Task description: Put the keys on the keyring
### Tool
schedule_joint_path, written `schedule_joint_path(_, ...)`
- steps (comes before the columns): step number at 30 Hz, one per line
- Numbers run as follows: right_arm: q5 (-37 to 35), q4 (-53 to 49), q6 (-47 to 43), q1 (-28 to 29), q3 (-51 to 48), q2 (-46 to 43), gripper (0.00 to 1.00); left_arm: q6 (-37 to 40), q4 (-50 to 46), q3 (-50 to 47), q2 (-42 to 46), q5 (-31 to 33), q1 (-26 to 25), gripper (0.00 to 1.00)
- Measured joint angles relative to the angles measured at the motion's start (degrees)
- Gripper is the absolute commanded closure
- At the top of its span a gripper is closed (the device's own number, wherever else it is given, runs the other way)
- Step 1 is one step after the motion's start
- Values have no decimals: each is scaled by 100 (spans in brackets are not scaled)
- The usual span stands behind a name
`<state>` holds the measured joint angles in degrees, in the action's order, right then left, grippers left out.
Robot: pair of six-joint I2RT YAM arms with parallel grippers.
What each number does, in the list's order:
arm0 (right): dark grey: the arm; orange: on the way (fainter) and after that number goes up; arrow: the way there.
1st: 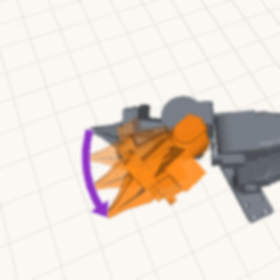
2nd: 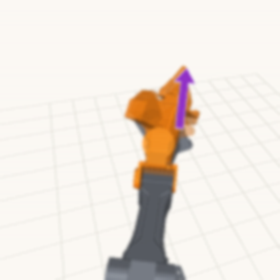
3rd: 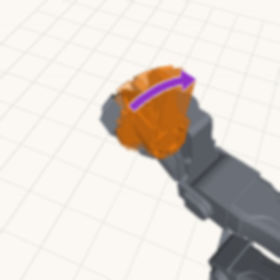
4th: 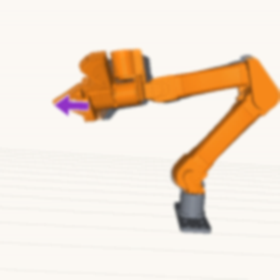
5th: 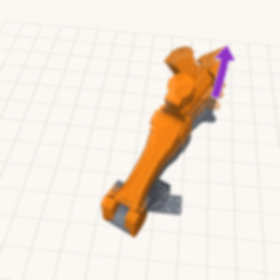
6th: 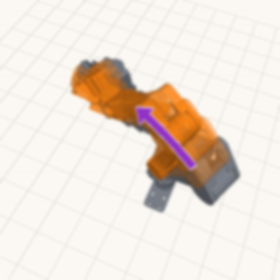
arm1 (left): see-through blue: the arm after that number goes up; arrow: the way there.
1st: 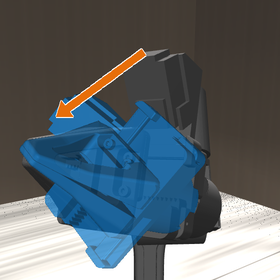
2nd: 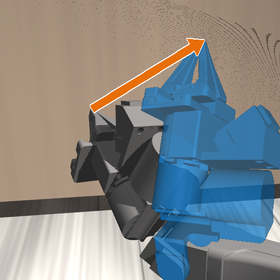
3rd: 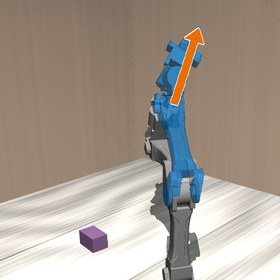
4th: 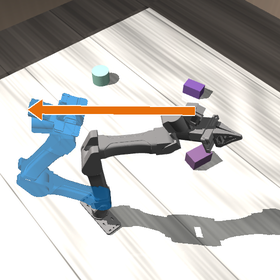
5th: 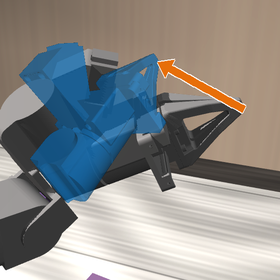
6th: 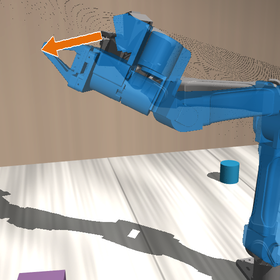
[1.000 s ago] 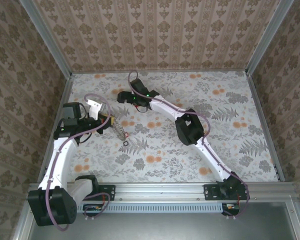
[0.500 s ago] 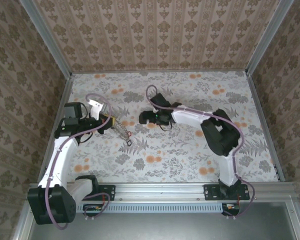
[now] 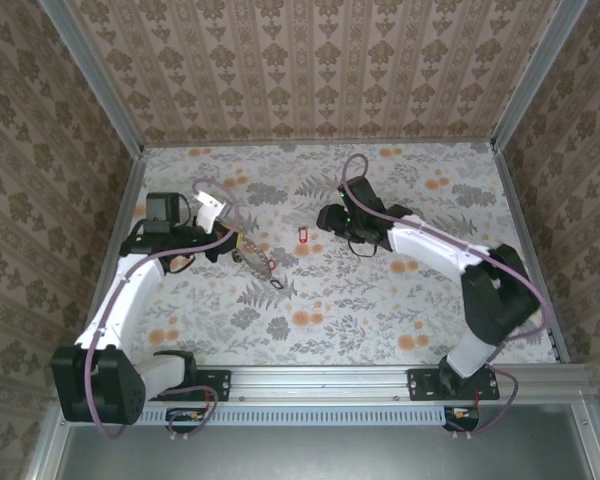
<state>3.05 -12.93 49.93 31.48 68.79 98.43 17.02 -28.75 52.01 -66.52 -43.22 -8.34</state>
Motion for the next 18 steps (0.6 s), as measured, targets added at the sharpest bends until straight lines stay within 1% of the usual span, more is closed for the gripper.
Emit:
schedule_joint_path(1, 96, 175, 155, 0, 90, 256, 60, 131, -20, 22, -20, 146, -149, 100)
schedule_joint_path(4, 407, 461, 479, -7, 243, 885, 58, 568, 13, 2, 74, 402, -614, 100)
schedule_joint_path(6, 610, 588, 638, -11, 289, 1182, 59, 837, 181, -109, 249, 378, -831, 100)
schedule_joint_path(8, 761, 675, 756, -15, 321, 1397, 63, 1032, 330, -256, 424, 313, -885, 100)
schedule_joint_path(9, 820, 699, 807, -20, 348, 1491, 64, 1123, 393, -330, 494, 284, -883, 100)
schedule_joint_path(12, 855, 767, 885, -26, 400, 1655, 66, 1290, 483, -450, 564, 247, -883, 100)
schedule_joint_path(14, 861, 826, 890, -48, 448, 1733, 70, 1351, 503, -487, 590, 247, -883, 100)
schedule_joint_path(18, 898, 898, 922, -136, 654, 1912, 71, 1368, 656, -623, 743, 188, -883, 100)
